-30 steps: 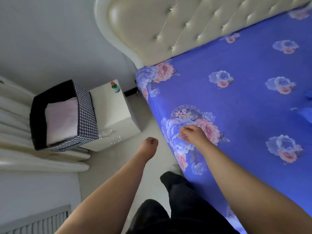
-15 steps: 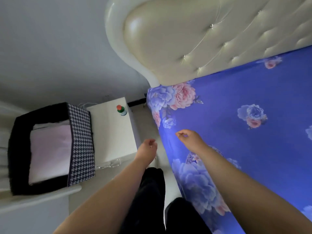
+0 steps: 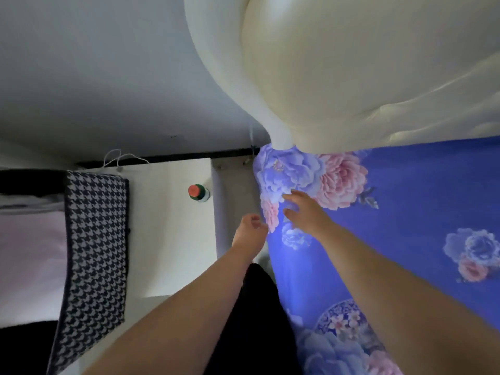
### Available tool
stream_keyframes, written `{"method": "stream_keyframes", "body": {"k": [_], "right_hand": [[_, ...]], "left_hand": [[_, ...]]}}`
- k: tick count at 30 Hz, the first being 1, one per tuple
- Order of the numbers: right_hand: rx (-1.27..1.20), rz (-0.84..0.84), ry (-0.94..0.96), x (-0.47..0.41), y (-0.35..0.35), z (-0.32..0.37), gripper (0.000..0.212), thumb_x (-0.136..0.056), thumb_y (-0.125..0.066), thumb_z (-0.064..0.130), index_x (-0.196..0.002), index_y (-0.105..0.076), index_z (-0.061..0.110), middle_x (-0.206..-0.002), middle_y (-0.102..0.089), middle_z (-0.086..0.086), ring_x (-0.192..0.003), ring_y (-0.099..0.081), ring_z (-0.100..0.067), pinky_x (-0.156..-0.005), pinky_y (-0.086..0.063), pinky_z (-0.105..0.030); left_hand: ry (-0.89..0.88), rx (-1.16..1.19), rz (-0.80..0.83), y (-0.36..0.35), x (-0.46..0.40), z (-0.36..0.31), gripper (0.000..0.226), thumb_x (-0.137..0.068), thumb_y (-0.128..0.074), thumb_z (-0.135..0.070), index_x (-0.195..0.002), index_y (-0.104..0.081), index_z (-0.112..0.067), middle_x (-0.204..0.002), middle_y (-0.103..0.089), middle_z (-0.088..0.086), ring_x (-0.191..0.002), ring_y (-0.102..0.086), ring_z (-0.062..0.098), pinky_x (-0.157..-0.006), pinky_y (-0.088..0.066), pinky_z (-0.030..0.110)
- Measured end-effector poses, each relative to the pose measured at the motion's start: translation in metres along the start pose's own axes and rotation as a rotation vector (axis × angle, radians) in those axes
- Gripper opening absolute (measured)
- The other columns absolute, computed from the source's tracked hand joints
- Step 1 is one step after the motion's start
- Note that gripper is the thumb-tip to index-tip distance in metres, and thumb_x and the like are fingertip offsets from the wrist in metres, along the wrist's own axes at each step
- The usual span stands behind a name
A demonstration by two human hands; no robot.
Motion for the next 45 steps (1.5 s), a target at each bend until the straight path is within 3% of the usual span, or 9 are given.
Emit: {"method": "stream_keyframes", "body": {"k": [4, 10, 18, 22, 25, 30, 34, 38, 45], "right_hand": [[0.201, 0.028, 0.026, -0.077, 0.000, -0.015, 0.071, -0.087, -0.064, 0.024, -0.148, -0.030, 0.017, -0.156, -0.022, -0.006, -0.143, -0.024, -0.022, -0.114, -0.027, -0.038], [0.730, 0.055, 0.102, -0.173, -0.004, -0.015, 0.077, -0.087, -0.053, 0.046, -0.151, -0.014, 0.025, -0.159, -0.007, -0.005, -0.145, -0.007, -0.029, -0.112, -0.018, -0.049], [0.951, 0.085, 0.053, -0.230, -0.021, -0.028, 0.099, -0.077, -0.052, 0.069, -0.151, -0.009, 0.019, -0.157, -0.010, 0.000, -0.144, -0.004, -0.029, -0.113, -0.013, -0.054], [1.123, 0.100, 0.040, -0.241, -0.025, -0.021, 0.094, -0.077, -0.053, 0.066, -0.148, -0.021, 0.014, -0.151, -0.027, -0.005, -0.140, -0.018, -0.032, -0.111, -0.020, -0.055], [1.217, 0.094, 0.095, -0.243, -0.028, -0.012, 0.072, -0.076, -0.054, 0.057, -0.134, -0.044, 0.016, -0.134, -0.045, -0.004, -0.128, -0.034, -0.031, -0.102, -0.032, -0.045], [1.023, -0.187, 0.315, -0.210, -0.007, 0.001, 0.037, -0.087, -0.050, 0.034, -0.110, -0.060, 0.008, -0.114, -0.060, -0.012, -0.115, -0.046, -0.032, -0.093, -0.034, -0.040], [0.860, -0.478, 0.426, -0.165, 0.013, -0.011, 0.032, -0.080, -0.048, 0.035, -0.086, -0.064, 0.009, -0.087, -0.065, -0.010, -0.093, -0.056, -0.033, -0.075, -0.044, -0.040], [0.747, -0.694, 0.426, -0.122, 0.034, -0.030, 0.026, -0.085, -0.054, 0.035, -0.096, -0.062, 0.013, -0.094, -0.065, -0.007, -0.095, -0.055, -0.032, -0.082, -0.039, -0.042], [0.603, -0.594, 0.426, -0.073, 0.075, -0.062, 0.047, -0.092, -0.041, 0.042, -0.133, -0.050, 0.020, -0.114, -0.065, -0.004, -0.108, -0.051, -0.030, -0.088, -0.036, -0.043]], "left_hand": [[0.055, 0.112, 0.001, -0.017, -0.045, 0.005, 0.035, -0.098, -0.044, -0.033, -0.129, -0.046, -0.016, -0.116, -0.057, 0.000, -0.095, -0.053, 0.017, -0.078, -0.036, 0.023], [0.069, 0.221, 0.015, -0.035, -0.093, 0.041, 0.051, -0.101, -0.023, -0.048, -0.137, -0.042, -0.017, -0.136, -0.049, -0.001, -0.129, -0.045, 0.020, -0.109, -0.028, 0.032], [0.076, 0.223, 0.001, -0.057, -0.118, 0.069, 0.040, -0.103, -0.024, -0.038, -0.133, -0.044, -0.019, -0.116, -0.050, -0.005, -0.117, -0.050, 0.019, -0.092, -0.031, 0.022], [0.130, 0.219, 0.071, -0.068, -0.122, 0.069, 0.036, -0.102, -0.035, -0.023, -0.138, -0.036, -0.029, -0.123, -0.048, -0.012, -0.093, -0.048, 0.005, -0.061, -0.033, 0.009], [0.133, 0.329, 0.124, -0.080, -0.131, 0.070, 0.059, -0.094, -0.047, -0.009, -0.146, -0.026, -0.029, -0.149, -0.034, -0.009, -0.114, -0.042, 0.005, -0.085, -0.032, 0.015], [0.014, 0.502, 0.222, -0.098, -0.130, 0.039, 0.065, -0.087, -0.063, 0.002, -0.140, -0.034, -0.022, -0.119, -0.051, -0.011, -0.098, -0.054, -0.010, -0.077, -0.049, 0.010], [-0.116, 0.266, 0.172, -0.110, -0.140, 0.009, 0.114, -0.059, -0.085, -0.047, -0.148, -0.016, -0.035, -0.143, -0.043, -0.003, -0.129, -0.046, 0.009, -0.108, -0.040, 0.038], [-0.264, -0.001, 0.175, -0.115, -0.143, -0.037, 0.127, -0.039, -0.067, -0.064, -0.149, -0.010, -0.035, -0.155, -0.024, -0.010, -0.141, -0.028, 0.013, -0.114, -0.029, 0.039], [-0.303, -0.142, 0.185, -0.140, -0.132, -0.071, 0.127, -0.038, -0.063, -0.066, -0.148, -0.003, -0.044, -0.126, -0.055, -0.002, -0.121, -0.048, 0.020, -0.105, -0.038, 0.034]]}}
Point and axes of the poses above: each hand's wrist, its own x-axis away from the middle knuckle, its own y-axis out of the back of the hand, z = x × y, the point moved 7 cm from there along -x, towards the middle knuckle
